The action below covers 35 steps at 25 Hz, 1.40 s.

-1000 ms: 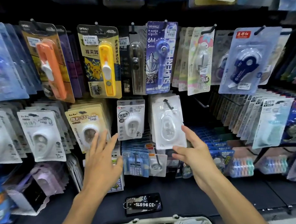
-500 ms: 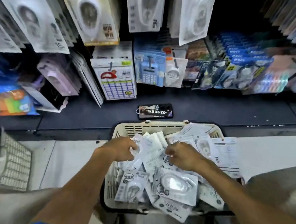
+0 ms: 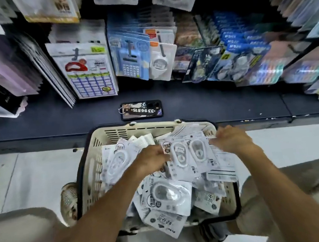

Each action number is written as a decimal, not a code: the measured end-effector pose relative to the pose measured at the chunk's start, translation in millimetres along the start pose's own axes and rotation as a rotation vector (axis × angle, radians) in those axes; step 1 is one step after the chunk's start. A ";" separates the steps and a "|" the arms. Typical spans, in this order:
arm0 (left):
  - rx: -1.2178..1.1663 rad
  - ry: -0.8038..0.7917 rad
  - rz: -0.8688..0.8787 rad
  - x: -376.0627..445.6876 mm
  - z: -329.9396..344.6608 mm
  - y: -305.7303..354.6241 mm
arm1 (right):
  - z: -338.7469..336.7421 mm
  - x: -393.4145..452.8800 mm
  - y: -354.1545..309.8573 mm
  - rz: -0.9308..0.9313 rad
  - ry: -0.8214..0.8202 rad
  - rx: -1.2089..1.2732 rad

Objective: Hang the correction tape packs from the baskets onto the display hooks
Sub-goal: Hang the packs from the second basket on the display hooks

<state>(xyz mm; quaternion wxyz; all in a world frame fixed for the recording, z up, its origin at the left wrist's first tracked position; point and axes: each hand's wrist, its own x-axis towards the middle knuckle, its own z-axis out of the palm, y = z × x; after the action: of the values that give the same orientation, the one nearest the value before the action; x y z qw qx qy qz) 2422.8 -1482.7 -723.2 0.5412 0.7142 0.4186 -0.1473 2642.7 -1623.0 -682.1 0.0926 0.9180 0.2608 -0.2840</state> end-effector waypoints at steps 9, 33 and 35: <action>-0.529 0.096 -0.165 4.4 30.9 17.3 | 34.4 -19.2 7.9 -0.203 0.213 -0.023; -0.542 -0.024 0.068 -17.4 2.9 15.8 | 69.2 -68.8 -65.1 -0.323 -0.016 0.851; -0.479 0.010 0.117 -17.9 -7.8 22.1 | 49.5 -63.2 -53.0 -0.480 0.164 0.493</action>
<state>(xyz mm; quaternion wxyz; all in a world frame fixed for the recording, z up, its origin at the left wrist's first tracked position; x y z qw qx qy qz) 2426.8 -1485.0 -694.0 0.7006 0.5894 0.4022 -0.0089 2546.7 -1620.8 -687.9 -0.2223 0.8451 0.3992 -0.2776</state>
